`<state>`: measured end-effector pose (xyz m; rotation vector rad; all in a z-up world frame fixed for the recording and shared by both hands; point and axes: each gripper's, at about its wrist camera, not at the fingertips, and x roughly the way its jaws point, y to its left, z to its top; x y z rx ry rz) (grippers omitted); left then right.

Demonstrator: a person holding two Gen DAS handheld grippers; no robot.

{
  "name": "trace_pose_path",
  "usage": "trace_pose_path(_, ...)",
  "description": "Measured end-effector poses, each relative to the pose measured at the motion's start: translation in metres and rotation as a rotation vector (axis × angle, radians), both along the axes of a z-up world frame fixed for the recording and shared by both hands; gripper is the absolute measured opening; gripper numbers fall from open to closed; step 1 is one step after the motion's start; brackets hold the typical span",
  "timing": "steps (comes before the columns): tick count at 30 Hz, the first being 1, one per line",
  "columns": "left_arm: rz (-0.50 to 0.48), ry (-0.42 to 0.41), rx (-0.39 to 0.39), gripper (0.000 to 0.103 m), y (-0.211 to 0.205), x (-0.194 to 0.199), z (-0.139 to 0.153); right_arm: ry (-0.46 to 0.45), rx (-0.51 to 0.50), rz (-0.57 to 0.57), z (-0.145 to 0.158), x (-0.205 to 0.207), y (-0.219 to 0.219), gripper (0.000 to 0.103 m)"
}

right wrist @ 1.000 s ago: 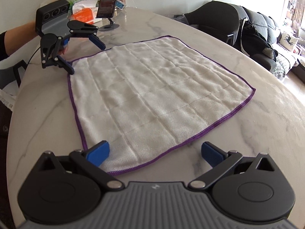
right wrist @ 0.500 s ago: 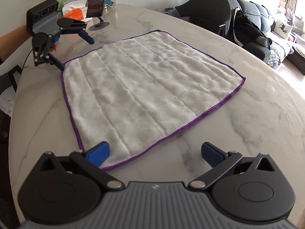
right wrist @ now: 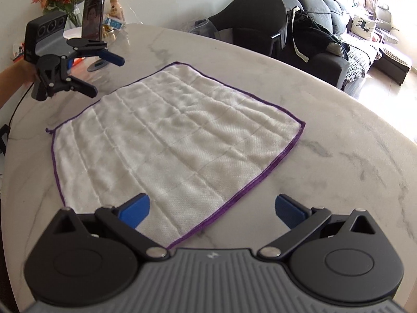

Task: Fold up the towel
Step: 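Grasp the towel's purple hem with the left gripper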

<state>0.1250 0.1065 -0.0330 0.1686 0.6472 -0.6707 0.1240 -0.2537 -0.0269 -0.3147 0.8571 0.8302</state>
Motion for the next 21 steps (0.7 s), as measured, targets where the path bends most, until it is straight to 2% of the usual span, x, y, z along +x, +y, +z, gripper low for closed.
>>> trace_pose_path(6,0.087,0.042,-0.015,0.088,-0.001,0.031,0.001,0.021,0.047,-0.067,0.004,0.032,-0.002,0.103)
trace_pose_path(7,0.105,0.056,-0.015,0.083,-0.001,0.037,0.0,0.024,0.047,-0.085,0.004,0.038,-0.002,0.103)
trace_pose_path(10,0.155,0.1,-0.023,0.079,0.002,0.052,-0.002,0.031,0.048,-0.119,0.004,0.052,-0.002,0.102)
trace_pose_path(14,0.204,0.136,-0.043,0.075,0.006,0.068,-0.003,0.034,0.042,-0.16,0.004,0.07,-0.003,0.096)
trace_pose_path(17,0.207,0.14,-0.056,0.073,0.008,0.075,-0.002,0.037,0.037,-0.174,0.003,0.079,-0.003,0.09)
trace_pose_path(21,0.197,0.147,-0.07,0.065,0.008,0.086,0.001,0.038,0.037,-0.194,0.003,0.093,-0.004,0.08)
